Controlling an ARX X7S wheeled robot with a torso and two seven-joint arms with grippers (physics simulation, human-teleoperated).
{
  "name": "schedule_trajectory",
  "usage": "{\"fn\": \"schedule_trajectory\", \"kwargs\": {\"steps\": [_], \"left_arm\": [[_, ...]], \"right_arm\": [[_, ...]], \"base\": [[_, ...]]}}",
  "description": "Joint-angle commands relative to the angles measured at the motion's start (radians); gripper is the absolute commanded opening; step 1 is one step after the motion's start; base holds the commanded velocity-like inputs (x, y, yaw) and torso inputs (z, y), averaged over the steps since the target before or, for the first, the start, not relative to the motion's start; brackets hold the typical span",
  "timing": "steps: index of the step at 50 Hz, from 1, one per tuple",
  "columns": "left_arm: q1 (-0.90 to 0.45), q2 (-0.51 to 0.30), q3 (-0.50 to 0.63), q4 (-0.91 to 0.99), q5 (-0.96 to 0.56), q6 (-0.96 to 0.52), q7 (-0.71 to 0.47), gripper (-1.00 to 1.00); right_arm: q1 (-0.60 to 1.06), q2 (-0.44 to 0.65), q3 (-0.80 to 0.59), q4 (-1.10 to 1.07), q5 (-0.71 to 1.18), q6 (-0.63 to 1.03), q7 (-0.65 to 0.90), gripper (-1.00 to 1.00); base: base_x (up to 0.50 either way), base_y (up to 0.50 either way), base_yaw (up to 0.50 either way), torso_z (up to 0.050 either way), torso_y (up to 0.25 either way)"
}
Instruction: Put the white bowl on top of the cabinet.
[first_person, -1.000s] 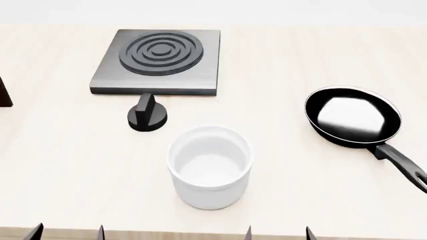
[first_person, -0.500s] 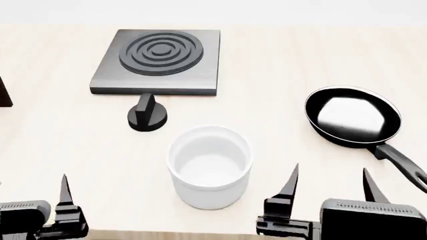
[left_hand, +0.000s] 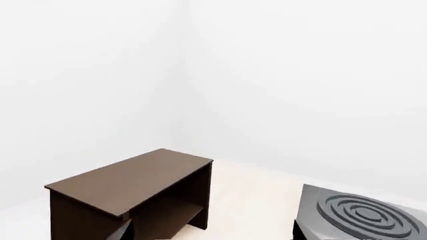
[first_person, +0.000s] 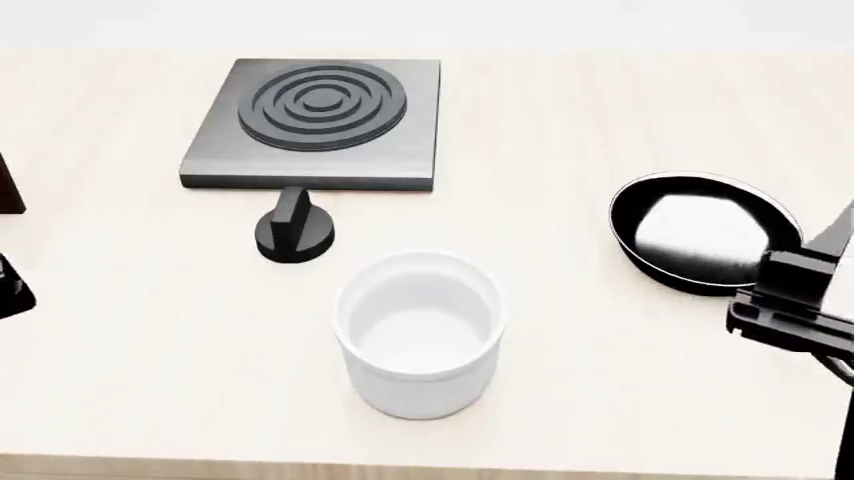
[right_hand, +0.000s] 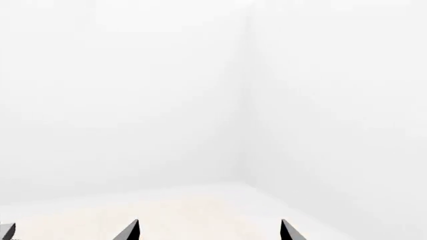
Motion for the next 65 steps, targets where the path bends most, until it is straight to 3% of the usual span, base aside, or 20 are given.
{"fn": "schedule_trajectory", "kwargs": {"steps": [1, 21, 27, 65], "left_arm": [[-0.082, -0.022, -0.073, -0.032, -0.029, -0.004, -0.041, 1.00], [-0.072, -0.031, -0.069, -0.067, -0.029, 0.021, -0.056, 1.00], [-0.068, -0.035, -0.053, -0.069, -0.014, 0.029, -0.063, 1.00], [-0.055, -0.041, -0.019, -0.061, -0.027, 0.032, -0.074, 1.00]], "right_arm": [[0.048, 0.051, 0.122, -0.059, 0.026, 0.085, -0.003, 1.00], [0.052, 0.049, 0.130, -0.040, 0.025, 0.054, 0.011, 1.00], [0.041, 0.074, 0.075, -0.037, -0.011, 0.037, 0.020, 1.00], [0.030, 0.085, 0.041, -0.036, -0.009, 0.042, 0.022, 1.00]], "base": [[0.00, 0.00, 0.00, 0.000, 0.000], [0.00, 0.00, 0.00, 0.000, 0.000], [0.00, 0.07, 0.00, 0.000, 0.000], [0.00, 0.44, 0.00, 0.000, 0.000]]}}
